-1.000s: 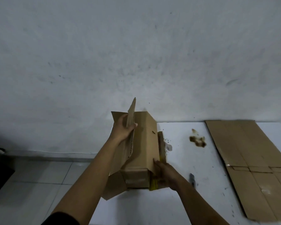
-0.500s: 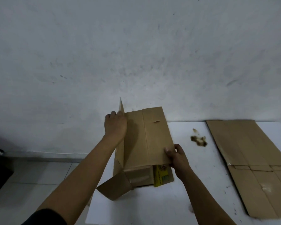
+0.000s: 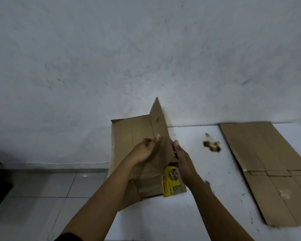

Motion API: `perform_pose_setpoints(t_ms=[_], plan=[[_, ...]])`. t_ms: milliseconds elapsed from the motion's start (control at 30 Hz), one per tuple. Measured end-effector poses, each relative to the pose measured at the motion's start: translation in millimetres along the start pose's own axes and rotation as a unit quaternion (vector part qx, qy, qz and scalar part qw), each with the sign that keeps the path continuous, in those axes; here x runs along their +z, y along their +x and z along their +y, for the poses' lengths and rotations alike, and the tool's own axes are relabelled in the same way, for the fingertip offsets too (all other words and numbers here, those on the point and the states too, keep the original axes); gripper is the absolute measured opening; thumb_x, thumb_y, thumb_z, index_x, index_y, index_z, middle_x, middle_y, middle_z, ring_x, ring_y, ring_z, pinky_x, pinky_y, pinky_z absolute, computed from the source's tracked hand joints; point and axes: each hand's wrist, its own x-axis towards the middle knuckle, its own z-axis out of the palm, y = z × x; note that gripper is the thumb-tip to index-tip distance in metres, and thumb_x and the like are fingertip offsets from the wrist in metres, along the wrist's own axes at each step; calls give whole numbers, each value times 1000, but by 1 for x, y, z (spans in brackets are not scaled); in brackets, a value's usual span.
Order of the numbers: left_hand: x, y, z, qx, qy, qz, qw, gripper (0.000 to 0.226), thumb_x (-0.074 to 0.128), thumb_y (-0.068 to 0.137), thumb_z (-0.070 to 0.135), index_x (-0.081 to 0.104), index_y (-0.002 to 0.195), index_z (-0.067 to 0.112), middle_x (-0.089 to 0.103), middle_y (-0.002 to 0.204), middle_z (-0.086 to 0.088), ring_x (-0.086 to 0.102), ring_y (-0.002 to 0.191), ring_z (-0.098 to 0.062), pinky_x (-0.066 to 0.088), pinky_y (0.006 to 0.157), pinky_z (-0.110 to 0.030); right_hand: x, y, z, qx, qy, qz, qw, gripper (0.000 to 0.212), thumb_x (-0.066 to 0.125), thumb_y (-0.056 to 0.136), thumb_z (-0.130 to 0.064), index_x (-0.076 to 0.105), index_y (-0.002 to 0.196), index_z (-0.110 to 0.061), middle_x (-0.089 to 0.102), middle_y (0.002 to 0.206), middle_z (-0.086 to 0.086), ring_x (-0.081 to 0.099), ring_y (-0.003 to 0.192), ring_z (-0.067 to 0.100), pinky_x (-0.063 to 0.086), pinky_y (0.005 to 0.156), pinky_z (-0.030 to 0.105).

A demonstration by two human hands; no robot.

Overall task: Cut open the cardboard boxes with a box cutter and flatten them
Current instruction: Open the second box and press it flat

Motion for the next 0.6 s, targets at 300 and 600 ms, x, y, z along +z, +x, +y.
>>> perform_pose_setpoints(t_ms=[300,600], plan=[[-18,14,3,-46,-262,45,963,95,63,66,77,27,148,44,38,155,-5,35,140,-37,31,106,-61,16,13,17,-19,-144,-89,985,47,21,98,-70,43,139,-60,44,142,-18,38,135,3,34,110,36],[-11,13,-10,-51,-246,-11,968,71,35,89,77,37,146,34,46,148,0,39,137,-25,26,108,-61,-2,35,64,93,-155,-82,980,75,31,89,-76,34,153,-38,25,163,-2,23,150,23,25,116,42]])
